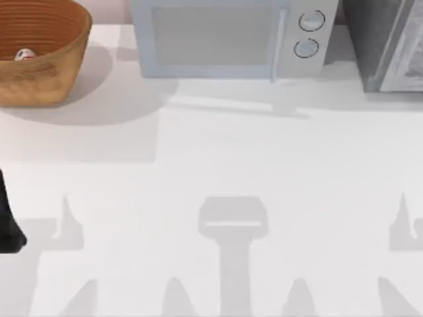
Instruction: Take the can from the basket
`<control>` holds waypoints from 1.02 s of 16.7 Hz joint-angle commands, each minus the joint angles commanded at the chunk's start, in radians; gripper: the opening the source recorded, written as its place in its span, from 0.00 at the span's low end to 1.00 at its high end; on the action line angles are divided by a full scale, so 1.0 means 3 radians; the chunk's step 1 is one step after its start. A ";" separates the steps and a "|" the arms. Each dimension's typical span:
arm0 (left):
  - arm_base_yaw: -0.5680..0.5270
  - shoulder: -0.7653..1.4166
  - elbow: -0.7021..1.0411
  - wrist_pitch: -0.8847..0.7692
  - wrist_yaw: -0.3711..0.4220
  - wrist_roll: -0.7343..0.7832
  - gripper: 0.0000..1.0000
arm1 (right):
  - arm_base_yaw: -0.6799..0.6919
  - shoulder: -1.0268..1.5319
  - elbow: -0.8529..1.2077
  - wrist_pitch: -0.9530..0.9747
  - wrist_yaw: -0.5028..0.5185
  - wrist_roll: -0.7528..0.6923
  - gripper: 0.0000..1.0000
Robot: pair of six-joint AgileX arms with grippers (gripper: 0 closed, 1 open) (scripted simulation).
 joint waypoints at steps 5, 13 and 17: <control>-0.0059 0.0167 0.0177 -0.0066 0.0075 0.0003 1.00 | 0.0000 0.0000 0.0000 0.0000 0.0000 0.0000 1.00; -0.0149 0.2113 0.2143 -0.0911 0.0253 0.0047 1.00 | 0.0000 0.0000 0.0000 0.0000 0.0000 0.0000 1.00; -0.0075 0.3772 0.3572 -0.1426 0.0253 0.0083 1.00 | 0.0000 0.0000 0.0000 0.0000 0.0000 0.0000 1.00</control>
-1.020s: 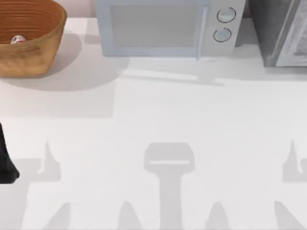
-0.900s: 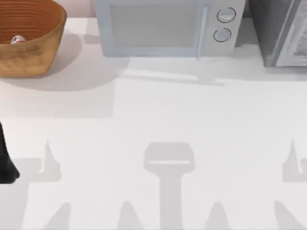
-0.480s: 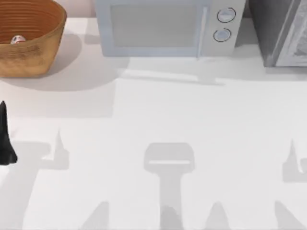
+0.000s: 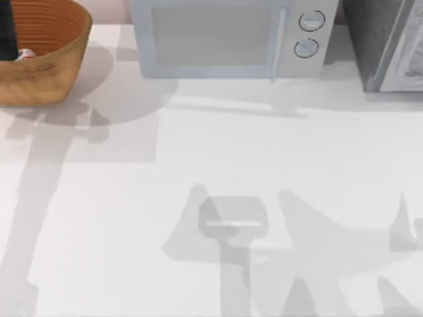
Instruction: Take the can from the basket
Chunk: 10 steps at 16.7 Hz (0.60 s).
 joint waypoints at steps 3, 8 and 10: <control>0.0084 0.1040 0.0808 -0.0337 -0.0009 -0.0002 1.00 | 0.0000 0.0000 0.0000 0.0000 0.0000 0.0000 1.00; 0.0265 0.2193 0.1756 -0.0975 -0.0005 -0.0074 1.00 | 0.0000 0.0000 0.0000 0.0000 0.0000 0.0000 1.00; 0.0336 0.2643 0.2187 -0.1194 0.0024 -0.0113 1.00 | 0.0000 0.0000 0.0000 0.0000 0.0000 0.0000 1.00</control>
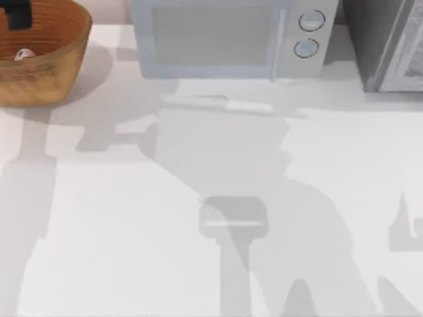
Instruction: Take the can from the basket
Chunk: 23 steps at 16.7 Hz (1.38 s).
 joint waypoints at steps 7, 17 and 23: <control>0.0175 0.1438 0.1434 -0.0816 0.0179 -0.0028 1.00 | 0.0000 0.0000 0.0000 0.0000 0.0000 0.0000 1.00; 0.0133 0.2284 0.2747 -0.1478 0.0275 0.0412 1.00 | 0.0000 0.0000 0.0000 0.0000 0.0000 0.0000 1.00; 0.0132 0.2253 0.2767 -0.1472 0.0278 0.0409 1.00 | 0.0000 0.0000 0.0000 0.0000 0.0000 0.0000 1.00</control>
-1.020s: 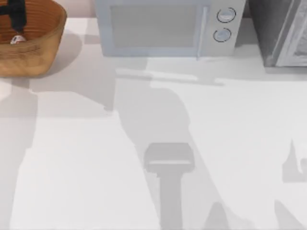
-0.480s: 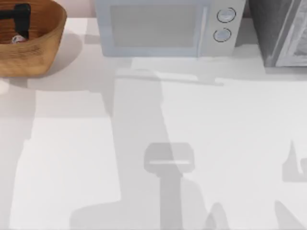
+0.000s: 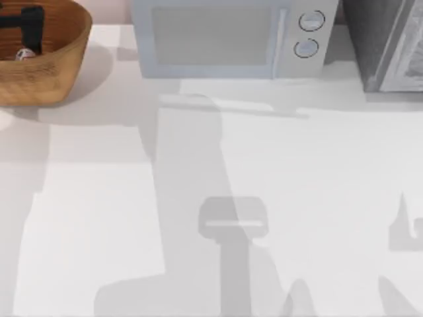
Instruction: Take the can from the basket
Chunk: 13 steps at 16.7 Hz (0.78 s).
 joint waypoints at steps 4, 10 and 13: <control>-0.0023 0.0156 -0.0051 0.0152 -0.0008 -0.0019 1.00 | 0.0000 0.0000 0.0000 0.0000 0.0000 0.0000 1.00; -0.0056 0.0377 -0.0102 0.0431 -0.0014 -0.0051 1.00 | 0.0000 0.0000 0.0000 0.0000 0.0000 0.0000 1.00; -0.0056 0.0379 -0.0102 0.0433 -0.0014 -0.0051 1.00 | 0.0000 0.0000 0.0000 0.0000 0.0000 0.0000 1.00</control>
